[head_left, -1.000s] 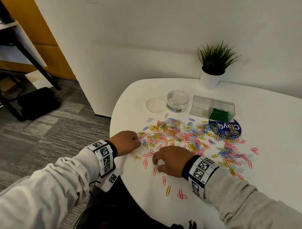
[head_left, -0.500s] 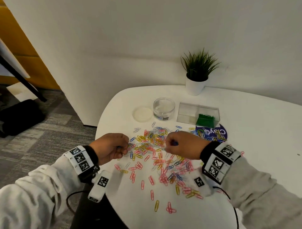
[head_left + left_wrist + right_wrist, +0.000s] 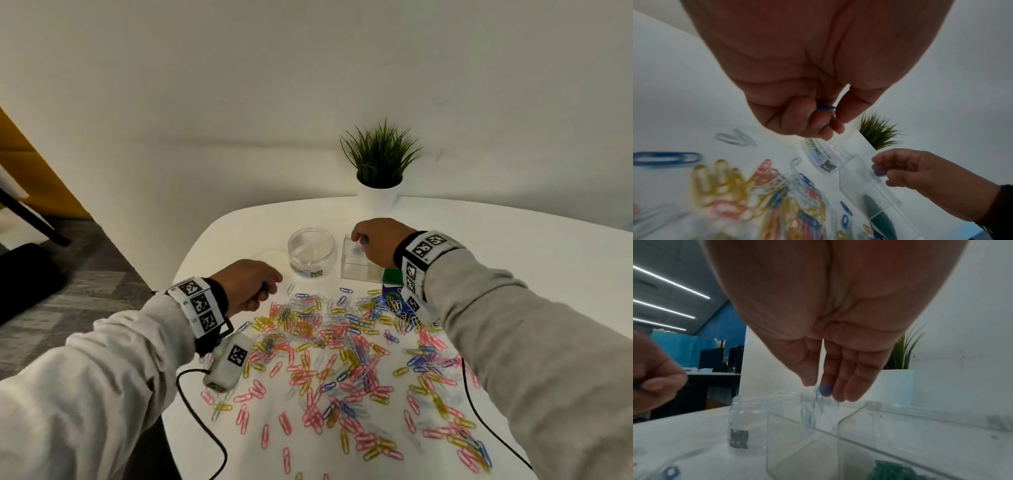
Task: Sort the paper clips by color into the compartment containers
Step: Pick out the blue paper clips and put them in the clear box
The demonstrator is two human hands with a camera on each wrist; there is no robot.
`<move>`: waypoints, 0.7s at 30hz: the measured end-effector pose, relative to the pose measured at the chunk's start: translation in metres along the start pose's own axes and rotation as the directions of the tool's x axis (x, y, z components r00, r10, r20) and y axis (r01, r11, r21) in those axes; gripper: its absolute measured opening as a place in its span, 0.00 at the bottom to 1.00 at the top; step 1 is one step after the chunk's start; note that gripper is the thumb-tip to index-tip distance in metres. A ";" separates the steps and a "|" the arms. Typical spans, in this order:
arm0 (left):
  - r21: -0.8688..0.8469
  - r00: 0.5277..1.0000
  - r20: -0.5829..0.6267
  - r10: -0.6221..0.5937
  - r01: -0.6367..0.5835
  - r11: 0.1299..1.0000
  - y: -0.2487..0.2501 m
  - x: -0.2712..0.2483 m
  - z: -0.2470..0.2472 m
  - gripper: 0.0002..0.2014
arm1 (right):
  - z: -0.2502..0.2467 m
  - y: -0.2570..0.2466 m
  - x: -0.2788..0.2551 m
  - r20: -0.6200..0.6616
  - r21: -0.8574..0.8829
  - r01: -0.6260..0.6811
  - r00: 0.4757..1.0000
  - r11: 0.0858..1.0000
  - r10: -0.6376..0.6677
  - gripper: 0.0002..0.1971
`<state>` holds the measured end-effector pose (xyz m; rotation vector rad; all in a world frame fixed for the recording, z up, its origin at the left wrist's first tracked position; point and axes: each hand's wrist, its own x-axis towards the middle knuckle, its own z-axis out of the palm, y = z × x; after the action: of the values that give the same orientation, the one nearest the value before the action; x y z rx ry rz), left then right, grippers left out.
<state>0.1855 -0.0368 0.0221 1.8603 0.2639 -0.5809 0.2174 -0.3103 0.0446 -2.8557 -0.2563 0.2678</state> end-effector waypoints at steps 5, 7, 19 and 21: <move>0.204 0.964 0.022 0.265 -0.264 0.943 0.047 0.019 0.044 0.11 | -0.003 0.026 -0.027 -0.146 0.107 -0.017 0.989 0.994 0.033 0.15; 0.451 0.881 0.023 0.472 -0.431 0.782 0.064 0.031 0.066 0.10 | 0.004 0.037 -0.051 -0.141 0.086 -0.024 0.989 0.996 0.036 0.11; 0.798 0.792 0.333 0.512 -0.526 0.295 0.090 0.033 0.065 0.15 | 0.038 0.067 -0.151 -0.077 -0.003 -0.033 0.996 0.999 0.033 0.08; 0.820 0.824 0.286 0.489 -0.474 0.319 0.075 0.015 0.027 0.10 | 0.037 0.060 -0.146 -0.075 -0.021 0.000 0.997 1.000 -0.002 0.08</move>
<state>0.2252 -0.0904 0.0686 2.7738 -0.7637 -0.2500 0.0776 -0.3871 0.0161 -2.8790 -0.2474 0.1584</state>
